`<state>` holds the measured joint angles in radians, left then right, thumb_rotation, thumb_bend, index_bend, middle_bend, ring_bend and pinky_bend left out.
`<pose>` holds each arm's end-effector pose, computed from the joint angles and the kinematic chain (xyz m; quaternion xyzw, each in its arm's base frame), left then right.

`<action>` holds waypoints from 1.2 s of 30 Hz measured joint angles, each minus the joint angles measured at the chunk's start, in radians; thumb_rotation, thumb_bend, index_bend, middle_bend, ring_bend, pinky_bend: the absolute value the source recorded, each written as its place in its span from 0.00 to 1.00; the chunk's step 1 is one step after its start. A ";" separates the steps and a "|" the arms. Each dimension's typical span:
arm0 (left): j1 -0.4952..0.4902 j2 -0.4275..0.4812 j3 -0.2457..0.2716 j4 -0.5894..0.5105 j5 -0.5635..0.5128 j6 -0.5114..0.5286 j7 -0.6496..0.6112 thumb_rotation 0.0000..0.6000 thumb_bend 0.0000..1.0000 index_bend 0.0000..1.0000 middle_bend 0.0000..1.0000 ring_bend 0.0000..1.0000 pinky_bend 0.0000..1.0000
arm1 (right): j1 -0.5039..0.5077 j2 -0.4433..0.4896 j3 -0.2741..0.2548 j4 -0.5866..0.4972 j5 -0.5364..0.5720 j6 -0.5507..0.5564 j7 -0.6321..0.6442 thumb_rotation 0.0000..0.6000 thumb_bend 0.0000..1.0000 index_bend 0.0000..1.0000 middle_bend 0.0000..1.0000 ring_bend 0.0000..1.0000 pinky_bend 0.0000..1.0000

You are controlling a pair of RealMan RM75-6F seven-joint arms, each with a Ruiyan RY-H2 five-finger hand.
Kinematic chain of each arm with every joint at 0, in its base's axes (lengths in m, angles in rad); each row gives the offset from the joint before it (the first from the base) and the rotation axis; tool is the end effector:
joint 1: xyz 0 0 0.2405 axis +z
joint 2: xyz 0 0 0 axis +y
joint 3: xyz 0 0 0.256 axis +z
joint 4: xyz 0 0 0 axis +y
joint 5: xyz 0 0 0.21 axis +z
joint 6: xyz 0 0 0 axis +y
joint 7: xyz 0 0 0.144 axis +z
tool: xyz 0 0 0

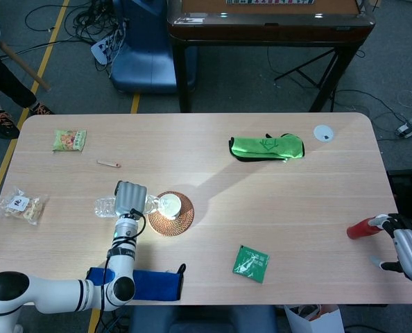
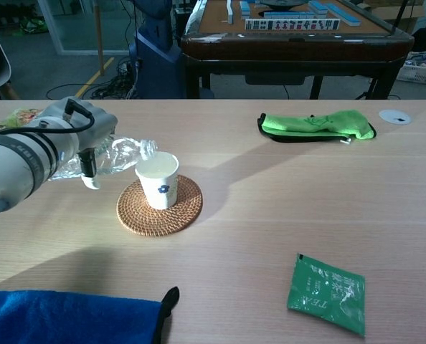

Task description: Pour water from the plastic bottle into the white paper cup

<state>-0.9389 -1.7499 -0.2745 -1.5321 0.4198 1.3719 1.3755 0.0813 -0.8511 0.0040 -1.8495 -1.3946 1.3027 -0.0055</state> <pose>-0.1113 0.3529 -0.0353 -0.7319 -0.2616 -0.1034 0.6206 -0.3078 -0.1632 0.1956 0.6040 -0.4663 0.2918 0.5767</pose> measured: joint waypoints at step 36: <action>0.258 0.001 -0.114 0.086 0.219 -0.013 -0.885 1.00 0.07 0.70 0.83 0.56 0.49 | 0.001 -0.004 -0.003 -0.005 0.002 -0.007 -0.016 1.00 0.13 0.33 0.30 0.16 0.24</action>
<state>-0.6811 -1.7485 -0.3885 -1.4457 0.6392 1.3591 0.4907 0.0826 -0.8548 0.0008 -1.8550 -1.3930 1.2960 -0.0212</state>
